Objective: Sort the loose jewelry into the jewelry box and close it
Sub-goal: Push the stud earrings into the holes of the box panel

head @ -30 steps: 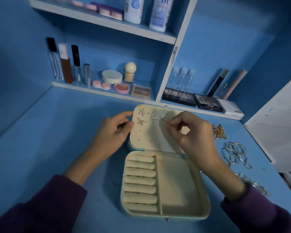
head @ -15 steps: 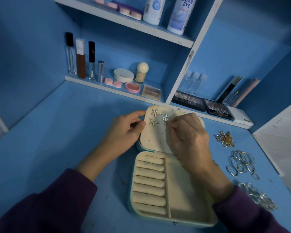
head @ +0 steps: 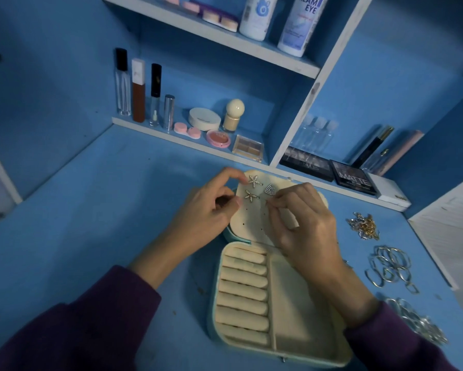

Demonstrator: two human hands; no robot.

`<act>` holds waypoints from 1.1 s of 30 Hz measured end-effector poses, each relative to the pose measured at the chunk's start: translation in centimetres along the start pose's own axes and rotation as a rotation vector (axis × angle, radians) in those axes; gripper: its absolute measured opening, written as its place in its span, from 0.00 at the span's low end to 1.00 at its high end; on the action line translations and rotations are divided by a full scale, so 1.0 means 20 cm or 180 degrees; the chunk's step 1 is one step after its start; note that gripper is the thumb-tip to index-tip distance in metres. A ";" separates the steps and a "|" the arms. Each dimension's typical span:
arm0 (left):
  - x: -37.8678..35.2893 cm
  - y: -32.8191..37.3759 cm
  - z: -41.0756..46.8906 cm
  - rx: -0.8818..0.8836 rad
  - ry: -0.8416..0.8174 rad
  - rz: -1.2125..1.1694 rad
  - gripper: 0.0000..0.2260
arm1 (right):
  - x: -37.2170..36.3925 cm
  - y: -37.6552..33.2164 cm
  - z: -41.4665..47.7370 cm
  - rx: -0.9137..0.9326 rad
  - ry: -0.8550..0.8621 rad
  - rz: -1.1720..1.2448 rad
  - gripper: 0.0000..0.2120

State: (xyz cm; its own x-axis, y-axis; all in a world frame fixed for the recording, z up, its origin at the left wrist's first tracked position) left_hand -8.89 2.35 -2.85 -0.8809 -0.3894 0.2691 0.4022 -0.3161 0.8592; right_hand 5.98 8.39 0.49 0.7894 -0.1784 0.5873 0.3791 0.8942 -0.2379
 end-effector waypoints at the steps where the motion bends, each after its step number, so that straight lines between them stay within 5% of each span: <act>1: 0.00 0.00 0.00 0.0030 -0.0013 -0.0118 0.06 | -0.01 0.00 0.01 -0.0009 -0.0030 0.0025 0.05; 18: -0.01 0.00 0.01 0.0022 -0.0128 -0.0304 0.07 | -0.04 -0.02 0.00 -0.0230 -0.0303 0.0316 0.01; 28: 0.00 0.00 0.01 -0.0116 -0.0156 -0.0039 0.11 | -0.02 -0.01 -0.01 -0.1403 -0.0980 0.1187 0.12; 33: 0.00 0.02 0.01 -0.0145 -0.0235 0.0042 0.11 | -0.02 0.00 0.00 -0.1592 -0.0912 0.1201 0.09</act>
State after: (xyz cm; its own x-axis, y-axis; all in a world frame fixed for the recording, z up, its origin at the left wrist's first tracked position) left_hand -8.79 2.48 -2.48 -0.8908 -0.3295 0.3129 0.4232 -0.3510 0.8353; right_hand 5.74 8.53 0.35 0.7786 0.2852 0.5591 0.3349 0.5645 -0.7544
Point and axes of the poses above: each hand's wrist, its own z-axis towards the middle knuckle, its own x-axis out of the back of the hand, y = z × x, the point moved 3 cm from there along z, towards the middle knuckle, and after that the axes turned 8 degrees about -x, right-handed, at the moved point
